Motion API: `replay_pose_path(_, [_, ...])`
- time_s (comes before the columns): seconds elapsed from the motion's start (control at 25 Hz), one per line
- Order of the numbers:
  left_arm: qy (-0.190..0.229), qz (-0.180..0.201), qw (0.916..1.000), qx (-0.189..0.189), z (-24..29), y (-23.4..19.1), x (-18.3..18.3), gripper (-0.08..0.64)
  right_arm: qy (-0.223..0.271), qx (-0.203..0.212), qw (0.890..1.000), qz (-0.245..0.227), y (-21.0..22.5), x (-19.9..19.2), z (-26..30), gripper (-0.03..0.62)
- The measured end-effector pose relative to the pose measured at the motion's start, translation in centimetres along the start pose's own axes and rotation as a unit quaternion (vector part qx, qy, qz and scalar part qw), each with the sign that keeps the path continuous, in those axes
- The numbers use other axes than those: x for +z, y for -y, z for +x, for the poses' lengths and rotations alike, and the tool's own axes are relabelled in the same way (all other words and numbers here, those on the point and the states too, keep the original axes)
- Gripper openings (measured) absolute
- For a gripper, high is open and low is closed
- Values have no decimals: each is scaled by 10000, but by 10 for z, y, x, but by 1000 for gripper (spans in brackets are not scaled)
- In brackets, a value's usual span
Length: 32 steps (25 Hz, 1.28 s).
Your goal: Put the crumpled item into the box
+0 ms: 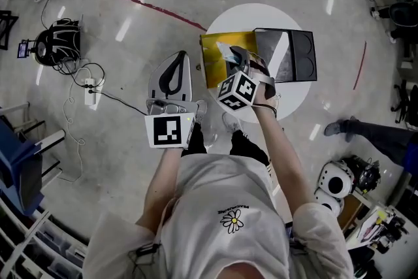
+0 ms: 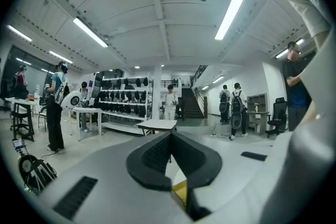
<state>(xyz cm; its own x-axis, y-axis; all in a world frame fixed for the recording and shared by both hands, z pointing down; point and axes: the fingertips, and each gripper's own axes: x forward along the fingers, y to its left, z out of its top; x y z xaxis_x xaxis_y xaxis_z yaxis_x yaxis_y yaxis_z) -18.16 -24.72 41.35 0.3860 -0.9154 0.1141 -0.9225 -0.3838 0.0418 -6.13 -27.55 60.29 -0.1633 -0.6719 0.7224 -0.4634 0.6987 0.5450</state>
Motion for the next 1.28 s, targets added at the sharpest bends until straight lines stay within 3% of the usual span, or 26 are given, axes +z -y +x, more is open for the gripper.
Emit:
replay_pose_path(0.4, [-212, -31, 9998, 16, 3, -9, -20, 0, -760, 657, 9939, -458, -26, -31, 45, 51])
replay_pose_path(0.72, [-279, -4, 9996, 16, 8, -13, -26, 0, -842, 939, 9920, -90, -30, -36, 55, 57])
replay_pose_path(0.96, [-353, -24, 9994, 31, 8, -16, -32, 0, -910, 1411, 9851, 365, -46, -40, 55, 158])
replay_pose_path(1.08, [-356, -55, 9993, 27, 10, -17, -32, 0, -912, 1647, 9809, 483, -54, -41, 55, 272])
replay_pose_path(1.28, [-349, -76, 9994, 1, 11, -13, -32, 0, -906, 1903, 9758, 578, -58, -41, 49, 334])
